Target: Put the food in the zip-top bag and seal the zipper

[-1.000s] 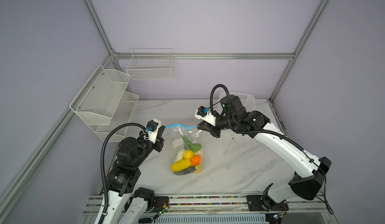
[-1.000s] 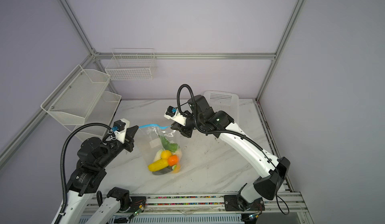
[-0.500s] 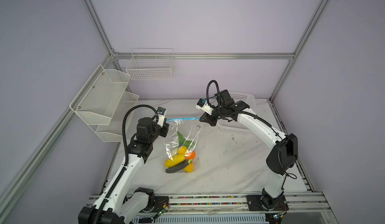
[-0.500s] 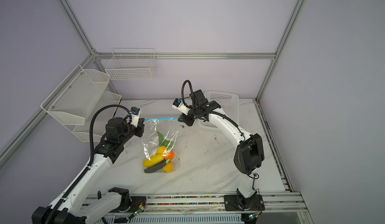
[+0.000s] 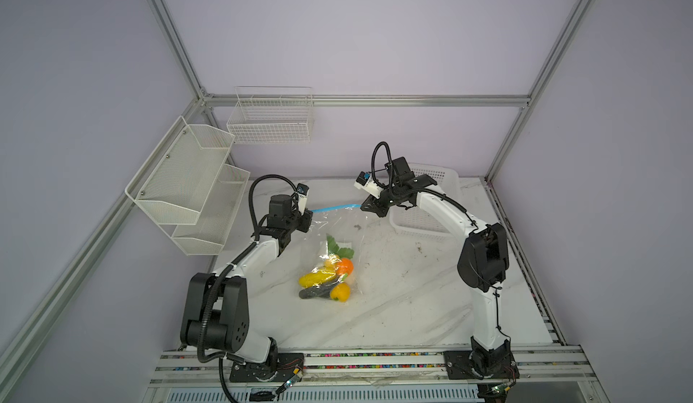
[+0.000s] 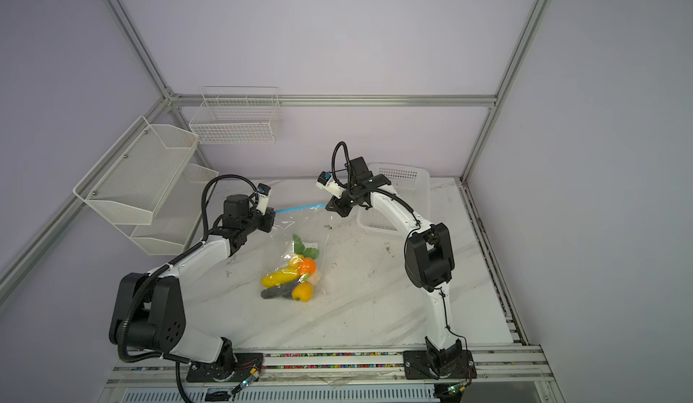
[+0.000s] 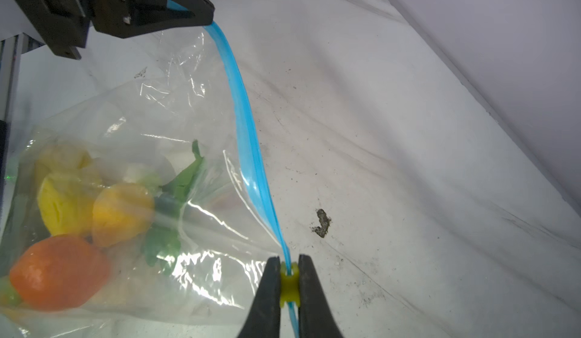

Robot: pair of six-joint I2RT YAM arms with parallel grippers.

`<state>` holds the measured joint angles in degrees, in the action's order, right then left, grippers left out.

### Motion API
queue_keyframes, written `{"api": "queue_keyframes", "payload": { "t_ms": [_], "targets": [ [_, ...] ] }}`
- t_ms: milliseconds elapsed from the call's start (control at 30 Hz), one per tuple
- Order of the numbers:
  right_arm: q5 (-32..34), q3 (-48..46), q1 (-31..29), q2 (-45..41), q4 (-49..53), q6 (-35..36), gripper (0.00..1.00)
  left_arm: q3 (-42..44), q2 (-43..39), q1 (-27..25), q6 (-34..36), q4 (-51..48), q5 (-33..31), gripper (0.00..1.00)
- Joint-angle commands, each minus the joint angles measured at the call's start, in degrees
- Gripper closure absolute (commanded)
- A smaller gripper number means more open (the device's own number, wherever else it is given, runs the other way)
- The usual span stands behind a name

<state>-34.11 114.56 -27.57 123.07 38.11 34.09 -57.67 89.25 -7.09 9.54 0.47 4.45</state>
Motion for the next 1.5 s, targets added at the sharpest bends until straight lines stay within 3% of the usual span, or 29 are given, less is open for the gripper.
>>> {"api": "queue_keyframes", "payload": {
  "t_ms": [0, 200, 300, 367, 500, 667, 733, 800, 867, 933, 1000, 1100, 1333, 1467],
  "targets": [
    [0.80, 4.17, 1.76, 3.82, -0.10, 1.42, 1.00, -8.08, 3.76, 0.85, -0.57, 2.78, -0.88, 1.00],
    [1.65, 11.57, 2.34, 11.58, -0.05, 1.52, 0.99, -12.87, 11.94, 1.79, -0.22, 2.17, -1.12, 1.00],
    [1.96, 14.89, 2.54, 14.62, -0.08, 1.51, 0.94, -15.09, 15.12, 2.30, -0.57, 1.78, -1.24, 1.00],
    [2.11, 16.56, 2.53, 16.15, -0.05, 1.42, 0.89, -16.06, 16.51, 2.65, -1.07, 1.56, -1.24, 0.87],
    [3.02, 19.68, 2.61, 18.41, 0.01, 0.82, 0.78, -17.04, 17.65, 3.27, -2.18, 2.21, -1.74, 0.47],
    [1.66, 23.44, 2.55, 17.99, 0.36, 0.46, 0.54, -16.69, 14.63, 3.39, -2.98, 3.31, -2.54, 0.01],
    [-0.87, 24.67, 2.53, 16.01, 0.21, 0.35, 0.45, -16.67, 11.76, 3.37, -3.97, 2.96, -1.87, 0.00],
    [-3.99, 23.71, 2.57, 13.34, -1.10, -0.48, 0.43, -16.53, 8.74, 3.25, -5.76, 2.15, -0.57, 0.00],
    [-7.84, 17.72, 2.42, 8.84, -3.84, -0.39, 0.43, -15.49, 5.41, 2.90, -7.51, 1.10, 1.71, 0.00],
    [-10.84, 4.76, 1.25, 1.57, -13.94, -3.40, 0.44, -12.85, 1.54, 2.21, -9.76, 0.38, 5.97, 0.00],
    [-10.49, -9.29, -0.97, -6.40, -27.79, -8.37, 0.41, -9.19, -2.36, 0.96, -12.50, -0.33, 7.80, 0.00],
    [-9.67, -25.23, -3.54, -14.90, -40.77, -12.37, 0.38, -2.56, -9.85, -1.28, -15.19, -1.78, 9.24, 0.00],
    [-0.56, -45.10, -7.06, -26.40, -52.82, -17.96, 0.40, 11.44, -25.82, -2.39, -19.65, -4.23, 10.02, 0.00],
    [9.61, -57.44, -6.90, -34.58, -60.22, -20.98, 0.40, 15.83, -31.82, -2.23, -18.71, -7.18, 4.22, 0.00]
  ]
}}
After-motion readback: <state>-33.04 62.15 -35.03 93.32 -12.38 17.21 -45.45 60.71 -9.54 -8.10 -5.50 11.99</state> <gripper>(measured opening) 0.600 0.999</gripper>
